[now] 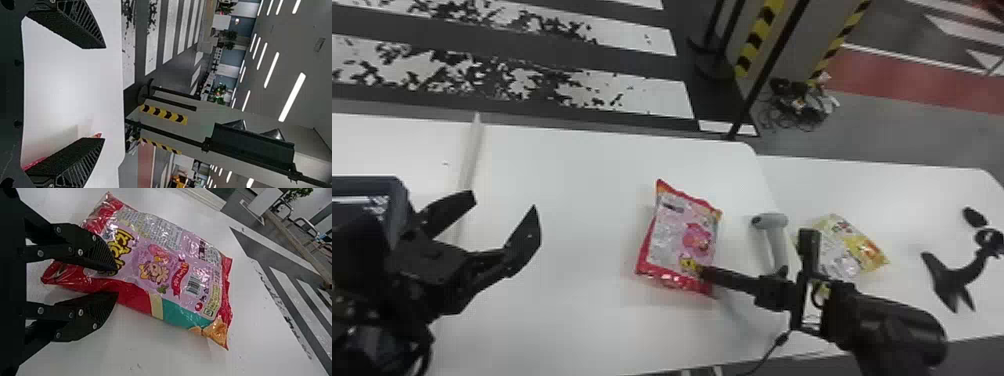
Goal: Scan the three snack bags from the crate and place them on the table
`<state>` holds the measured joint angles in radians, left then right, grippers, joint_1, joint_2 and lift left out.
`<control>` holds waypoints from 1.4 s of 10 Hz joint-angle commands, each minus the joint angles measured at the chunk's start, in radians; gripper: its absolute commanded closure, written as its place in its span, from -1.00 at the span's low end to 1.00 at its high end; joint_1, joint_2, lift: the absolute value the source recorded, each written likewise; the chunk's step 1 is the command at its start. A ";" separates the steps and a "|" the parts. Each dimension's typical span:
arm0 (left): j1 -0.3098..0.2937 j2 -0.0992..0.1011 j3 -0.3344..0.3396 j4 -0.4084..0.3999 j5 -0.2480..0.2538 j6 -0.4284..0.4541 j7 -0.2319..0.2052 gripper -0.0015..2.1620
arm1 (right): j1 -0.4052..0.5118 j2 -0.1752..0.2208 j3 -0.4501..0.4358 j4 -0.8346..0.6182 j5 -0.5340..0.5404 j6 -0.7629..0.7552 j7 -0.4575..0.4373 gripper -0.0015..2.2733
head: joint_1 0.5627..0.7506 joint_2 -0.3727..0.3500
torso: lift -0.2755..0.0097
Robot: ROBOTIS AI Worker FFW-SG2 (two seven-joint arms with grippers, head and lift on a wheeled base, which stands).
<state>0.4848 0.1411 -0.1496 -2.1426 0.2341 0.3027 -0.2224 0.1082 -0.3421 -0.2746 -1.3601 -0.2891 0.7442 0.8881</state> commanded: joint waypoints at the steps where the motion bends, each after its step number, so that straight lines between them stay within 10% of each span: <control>1: 0.009 0.000 0.001 -0.002 -0.001 -0.003 0.000 -0.97 | 0.013 0.000 -0.014 -0.004 -0.012 -0.024 0.003 0.97 | 0.41 -0.82 | 0.50; 9: 0.011 0.000 0.008 0.004 -0.001 -0.003 0.002 -0.97 | 0.070 0.008 -0.094 -0.215 -0.114 0.010 0.003 0.97 | 0.41 -0.82 | 0.50; 14: 0.012 0.003 0.015 0.015 -0.001 -0.003 0.002 -0.97 | -0.058 0.006 -0.380 -0.198 -0.282 0.071 -0.052 0.97 | 0.41 -0.94 | 0.50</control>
<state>0.4970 0.1425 -0.1358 -2.1289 0.2325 0.3001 -0.2211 0.0735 -0.3330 -0.6256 -1.5779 -0.5668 0.8159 0.8358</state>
